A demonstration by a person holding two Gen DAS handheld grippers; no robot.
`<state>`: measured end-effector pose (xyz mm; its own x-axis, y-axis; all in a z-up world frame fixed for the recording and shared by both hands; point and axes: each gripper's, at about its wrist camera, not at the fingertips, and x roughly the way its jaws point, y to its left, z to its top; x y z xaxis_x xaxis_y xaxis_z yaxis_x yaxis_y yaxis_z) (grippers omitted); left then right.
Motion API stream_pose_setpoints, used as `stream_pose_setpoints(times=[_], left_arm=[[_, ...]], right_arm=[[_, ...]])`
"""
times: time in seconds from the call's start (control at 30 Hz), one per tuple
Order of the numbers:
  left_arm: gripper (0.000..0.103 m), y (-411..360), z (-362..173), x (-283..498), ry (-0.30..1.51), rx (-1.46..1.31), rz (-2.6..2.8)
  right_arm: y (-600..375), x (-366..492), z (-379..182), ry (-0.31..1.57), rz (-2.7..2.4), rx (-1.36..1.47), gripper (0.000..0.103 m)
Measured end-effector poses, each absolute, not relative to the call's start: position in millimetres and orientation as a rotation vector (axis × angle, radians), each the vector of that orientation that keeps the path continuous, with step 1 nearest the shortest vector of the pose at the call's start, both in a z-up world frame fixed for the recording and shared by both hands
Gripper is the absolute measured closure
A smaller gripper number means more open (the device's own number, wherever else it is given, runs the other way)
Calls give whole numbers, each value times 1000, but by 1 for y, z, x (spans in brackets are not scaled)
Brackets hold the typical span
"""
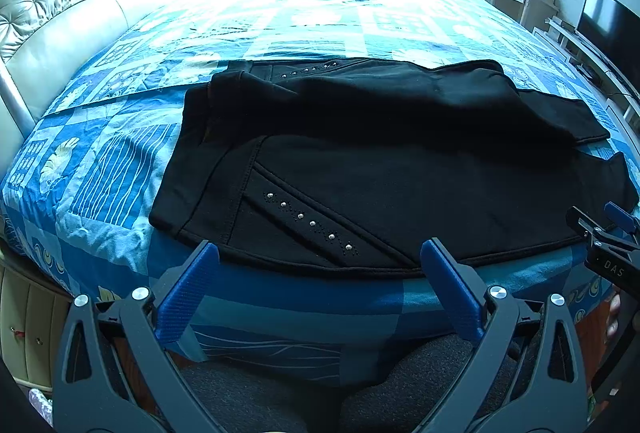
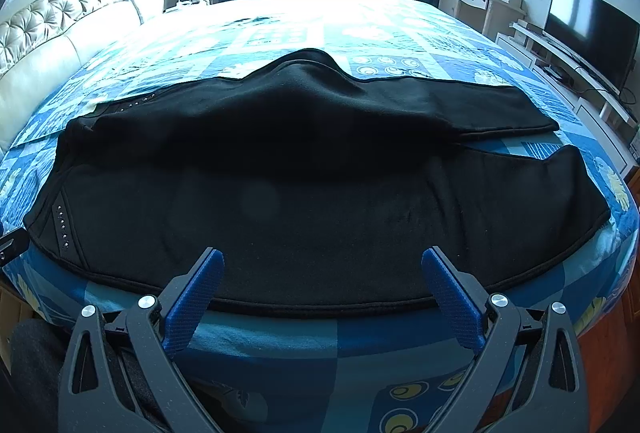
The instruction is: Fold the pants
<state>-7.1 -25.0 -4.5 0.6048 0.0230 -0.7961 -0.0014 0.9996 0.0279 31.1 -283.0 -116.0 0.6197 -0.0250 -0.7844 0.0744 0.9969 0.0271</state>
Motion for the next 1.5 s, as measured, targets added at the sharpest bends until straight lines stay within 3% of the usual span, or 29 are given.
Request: stream_pose_setpoints(times=[1.5], left_arm=[[2,-28,-9,-9,926,38,11]], right_arm=[[-280,31,-120,907,-53,49,4]])
